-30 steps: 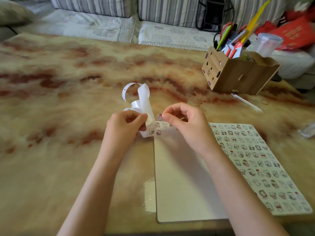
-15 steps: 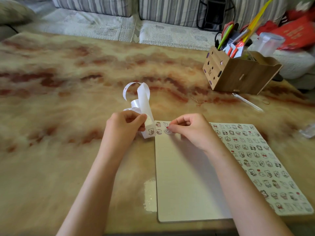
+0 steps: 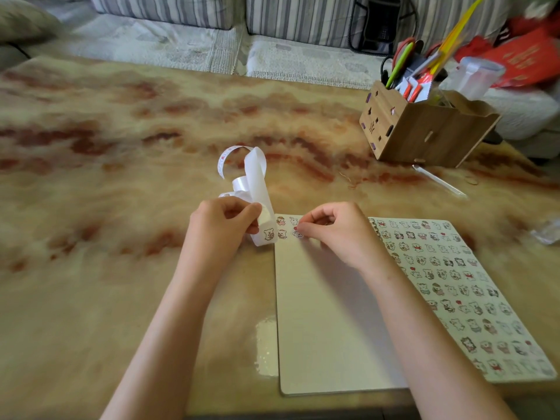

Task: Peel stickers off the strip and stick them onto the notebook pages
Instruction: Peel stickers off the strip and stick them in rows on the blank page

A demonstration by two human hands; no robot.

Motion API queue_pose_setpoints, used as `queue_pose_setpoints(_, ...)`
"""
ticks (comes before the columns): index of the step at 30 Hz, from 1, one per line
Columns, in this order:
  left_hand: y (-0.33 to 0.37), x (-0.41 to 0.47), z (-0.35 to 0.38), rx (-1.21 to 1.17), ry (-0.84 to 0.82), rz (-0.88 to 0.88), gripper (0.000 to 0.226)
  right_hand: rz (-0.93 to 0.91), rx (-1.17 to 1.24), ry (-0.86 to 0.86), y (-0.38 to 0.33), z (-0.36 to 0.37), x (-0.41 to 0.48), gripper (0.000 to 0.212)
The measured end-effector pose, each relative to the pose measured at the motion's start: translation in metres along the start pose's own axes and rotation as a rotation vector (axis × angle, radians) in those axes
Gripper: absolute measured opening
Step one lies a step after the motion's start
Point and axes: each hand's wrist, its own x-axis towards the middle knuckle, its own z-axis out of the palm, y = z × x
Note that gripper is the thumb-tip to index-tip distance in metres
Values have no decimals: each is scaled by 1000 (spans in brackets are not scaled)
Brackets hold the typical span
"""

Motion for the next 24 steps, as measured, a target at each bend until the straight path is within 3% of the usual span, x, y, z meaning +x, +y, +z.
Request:
queue_pose_setpoints(8,1,0,0,-1,-3,-3,18,-56,-142,69,6,6,2,8)
queue_pose_setpoints(15,1,-1,1,3,-4,-3,18,-69,-136,65,9,5,5,15)
queue_pose_setpoints(22,0,0,1,-3,-4,1,18,-68,-123,84,11,4,6,3)
queue_pose_setpoints(24,0,0,1,-4,-2,8,18,-63,-116,81,10,6,5,11)
